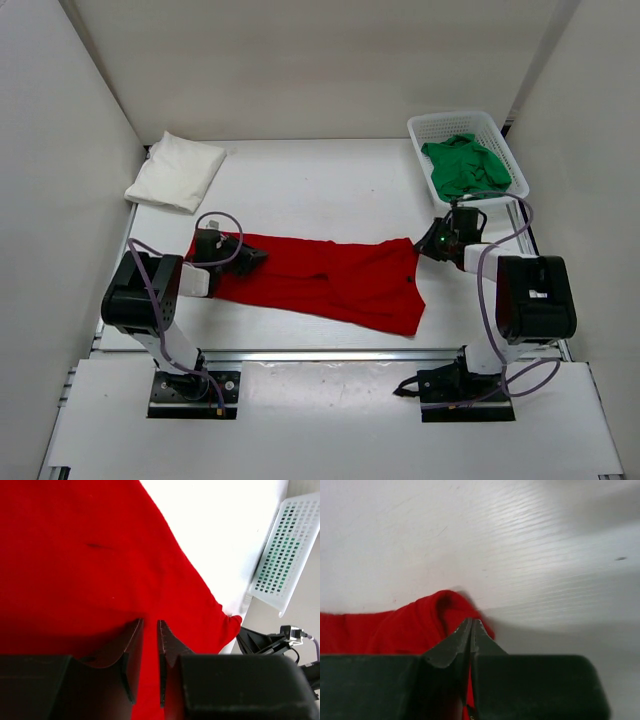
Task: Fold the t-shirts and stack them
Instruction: Fold the other side of the tshirt into a rectangle, then rotate the tshirt 90 degrees
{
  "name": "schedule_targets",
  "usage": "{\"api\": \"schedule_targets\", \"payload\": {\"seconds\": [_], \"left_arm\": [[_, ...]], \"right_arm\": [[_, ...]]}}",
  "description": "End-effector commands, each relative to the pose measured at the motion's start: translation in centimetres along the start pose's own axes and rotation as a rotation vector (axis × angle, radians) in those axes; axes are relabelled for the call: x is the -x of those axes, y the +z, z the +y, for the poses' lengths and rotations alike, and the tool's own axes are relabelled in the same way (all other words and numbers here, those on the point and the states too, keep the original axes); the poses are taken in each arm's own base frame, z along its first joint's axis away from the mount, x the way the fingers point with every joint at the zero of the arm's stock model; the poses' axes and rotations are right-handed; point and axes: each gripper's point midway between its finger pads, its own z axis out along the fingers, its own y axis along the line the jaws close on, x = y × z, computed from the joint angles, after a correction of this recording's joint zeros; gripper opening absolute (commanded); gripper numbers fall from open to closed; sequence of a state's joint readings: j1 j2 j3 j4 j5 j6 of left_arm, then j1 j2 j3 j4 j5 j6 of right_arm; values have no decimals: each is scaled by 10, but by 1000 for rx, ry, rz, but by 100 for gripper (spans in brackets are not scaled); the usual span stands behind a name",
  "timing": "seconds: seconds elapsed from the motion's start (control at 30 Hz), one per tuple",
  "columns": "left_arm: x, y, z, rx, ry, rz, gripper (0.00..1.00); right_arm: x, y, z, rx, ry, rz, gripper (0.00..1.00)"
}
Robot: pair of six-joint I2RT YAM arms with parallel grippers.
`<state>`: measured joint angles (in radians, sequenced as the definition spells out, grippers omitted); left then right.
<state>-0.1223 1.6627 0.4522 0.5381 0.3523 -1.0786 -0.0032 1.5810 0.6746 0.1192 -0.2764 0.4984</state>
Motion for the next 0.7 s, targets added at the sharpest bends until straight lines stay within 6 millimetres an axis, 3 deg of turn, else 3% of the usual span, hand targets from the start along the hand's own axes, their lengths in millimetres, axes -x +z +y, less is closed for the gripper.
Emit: {"api": "schedule_targets", "payload": {"seconds": [0.0, 0.07, 0.13, 0.2, 0.33, 0.47, 0.53, 0.63, 0.67], "left_arm": [[9, -11, 2, -10, 1, -40, 29], [11, -12, 0, -17, -4, -44, 29], [16, -13, -7, -36, -4, -53, 29], [18, -18, -28, -90, 25, -65, 29], [9, -22, -56, -106, 144, -70, 33], [-5, -17, -59, -122, 142, -43, 33], [-7, -10, -46, -106, 101, -26, 33], [-1, -3, -31, -83, 41, -25, 32], [2, -1, -27, -83, 26, -32, 31]], "right_arm": [[30, -13, -4, -23, 14, -114, 0], [30, -13, 5, 7, 4, -108, 10], [34, -15, 15, 14, -25, -100, 13], [35, -23, 37, 33, -83, -115, 15], [14, -33, 65, 97, -138, -106, 19], [-10, -15, 89, 179, -209, -17, 14], [-19, 2, 85, 179, -205, 46, 11], [-18, 14, 52, 104, -134, 54, 6], [-26, 16, 39, 76, -118, 74, 6]]}}
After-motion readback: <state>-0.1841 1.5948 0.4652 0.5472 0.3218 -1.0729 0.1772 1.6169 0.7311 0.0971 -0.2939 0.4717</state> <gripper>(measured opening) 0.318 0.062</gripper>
